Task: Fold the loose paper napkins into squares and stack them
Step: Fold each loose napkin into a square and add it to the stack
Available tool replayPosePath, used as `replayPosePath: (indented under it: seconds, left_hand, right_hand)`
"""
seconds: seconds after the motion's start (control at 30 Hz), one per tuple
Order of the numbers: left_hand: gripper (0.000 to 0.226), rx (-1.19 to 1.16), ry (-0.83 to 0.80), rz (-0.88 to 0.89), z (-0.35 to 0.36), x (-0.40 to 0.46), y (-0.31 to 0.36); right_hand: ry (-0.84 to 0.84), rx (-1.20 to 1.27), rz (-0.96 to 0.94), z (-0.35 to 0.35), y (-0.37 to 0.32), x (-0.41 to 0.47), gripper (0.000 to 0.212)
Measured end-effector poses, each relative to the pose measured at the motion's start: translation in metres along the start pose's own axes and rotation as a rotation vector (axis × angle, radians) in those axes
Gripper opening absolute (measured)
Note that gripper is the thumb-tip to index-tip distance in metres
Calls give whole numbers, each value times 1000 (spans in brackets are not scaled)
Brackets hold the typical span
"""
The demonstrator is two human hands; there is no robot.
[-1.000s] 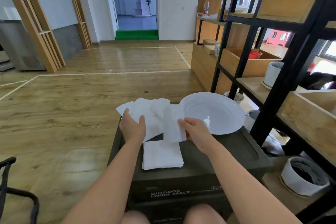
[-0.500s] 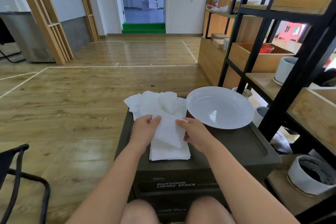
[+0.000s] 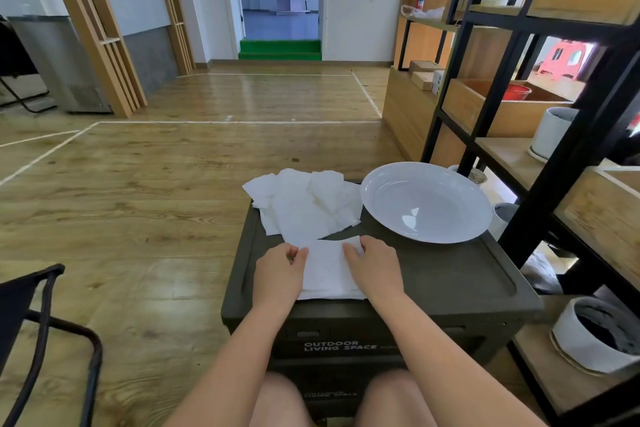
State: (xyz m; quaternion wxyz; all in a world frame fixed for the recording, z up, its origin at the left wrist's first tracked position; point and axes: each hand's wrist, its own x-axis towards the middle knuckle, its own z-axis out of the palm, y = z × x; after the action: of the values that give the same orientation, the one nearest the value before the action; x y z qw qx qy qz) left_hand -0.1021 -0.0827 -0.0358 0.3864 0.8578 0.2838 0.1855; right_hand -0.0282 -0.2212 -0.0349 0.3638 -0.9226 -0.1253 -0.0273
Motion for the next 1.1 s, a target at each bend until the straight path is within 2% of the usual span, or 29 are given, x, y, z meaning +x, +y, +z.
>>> replayPosePath:
  seconds: [0.27,0.47,0.6,0.7,0.77,0.97,1.03,1.1]
  left_hand:
    - [25,109,8,1,1,-3,0]
    - [12,188,-26,-45,1,0,-1]
    - [18,203,-55,-96,-3,18,-2]
    - [32,196,4,-121,-6,40,0]
    - [33,157,35,-148,-4,53,3]
    - [25,145,35,-191,-1,74,9]
    - [18,109,80,-144,-3,71,12]
    - [15,-4,128,-43,-5,66,16]
  right_hand:
    - [12,-107,20,2,3,-3,34]
    - [-3,-166,55,9,4,-5,26]
    - [63,-119,65,11,4,-7,29]
    - [94,-81,55,12,4,-8,32]
    - [105,-77,48,12,4,-9,34]
    - [219,-257,-143,15,2,-15,39]
    - [238,-163,-169,13,2,-14,35]
    - [223,63,-133,7,-1,-13,29]
